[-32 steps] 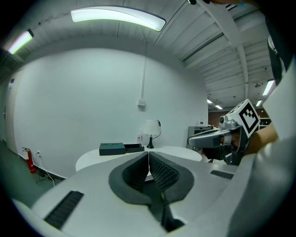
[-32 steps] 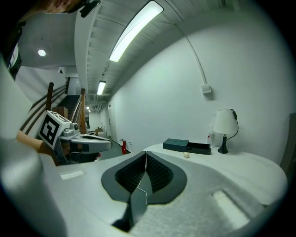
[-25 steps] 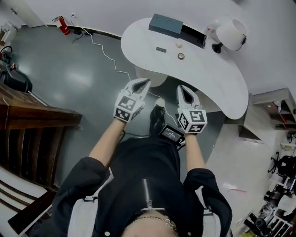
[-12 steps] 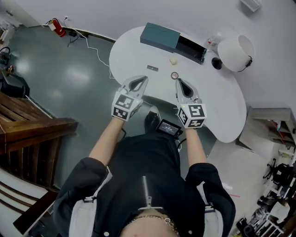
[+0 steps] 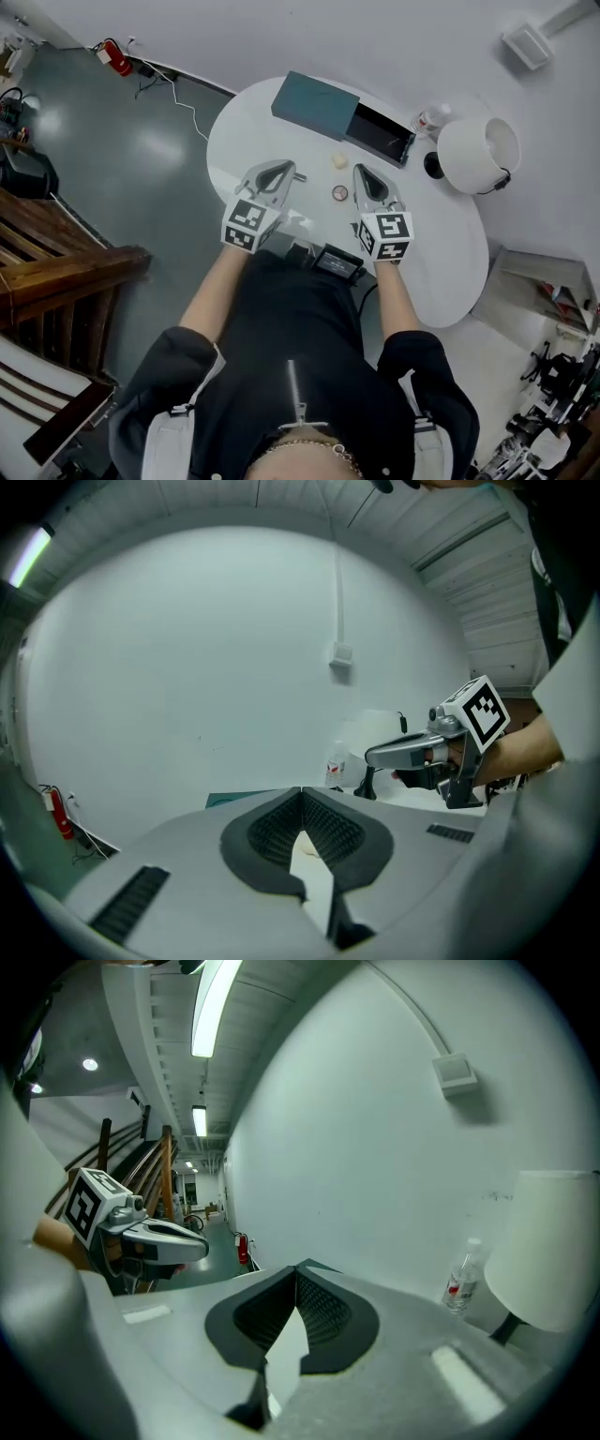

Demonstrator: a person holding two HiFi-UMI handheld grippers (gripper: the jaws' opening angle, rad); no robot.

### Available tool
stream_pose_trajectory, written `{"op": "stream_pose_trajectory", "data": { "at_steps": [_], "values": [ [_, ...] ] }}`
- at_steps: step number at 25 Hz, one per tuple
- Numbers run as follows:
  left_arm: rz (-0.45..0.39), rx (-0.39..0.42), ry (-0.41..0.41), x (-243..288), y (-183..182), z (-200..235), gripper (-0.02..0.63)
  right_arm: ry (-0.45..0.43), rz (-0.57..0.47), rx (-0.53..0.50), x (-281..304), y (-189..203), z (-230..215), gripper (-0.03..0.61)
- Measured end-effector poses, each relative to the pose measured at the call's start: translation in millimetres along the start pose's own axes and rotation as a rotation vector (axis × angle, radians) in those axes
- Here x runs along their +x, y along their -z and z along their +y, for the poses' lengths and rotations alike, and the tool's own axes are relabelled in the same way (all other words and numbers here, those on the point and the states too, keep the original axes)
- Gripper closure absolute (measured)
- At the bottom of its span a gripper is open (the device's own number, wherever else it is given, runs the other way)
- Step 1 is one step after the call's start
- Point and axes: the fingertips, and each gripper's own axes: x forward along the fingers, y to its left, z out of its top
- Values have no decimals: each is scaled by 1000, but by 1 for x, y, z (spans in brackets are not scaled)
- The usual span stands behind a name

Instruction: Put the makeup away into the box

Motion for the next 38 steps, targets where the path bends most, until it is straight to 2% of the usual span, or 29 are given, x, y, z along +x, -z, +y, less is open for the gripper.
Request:
{"op": "stream_pose_trajectory", "data": {
  "at_steps": [5,15,19,29,38],
  "values": [
    [26,-6,9,12,6,6,600,-14,52,-8,19,14,-3,572],
    [57,-25,124,48,17,10,600,3,133,-45,56,34,-10,569],
    [89,-37,162,62,27,8,600,10,194,-53,70,48,-23,528],
    [128,-52,185,84,37,26,600,-68,472,-136,109,127,-33,443],
    [167,-77,157,86,50,47,600,-104,665,-141,128,188,-41,437]
  ]
}}
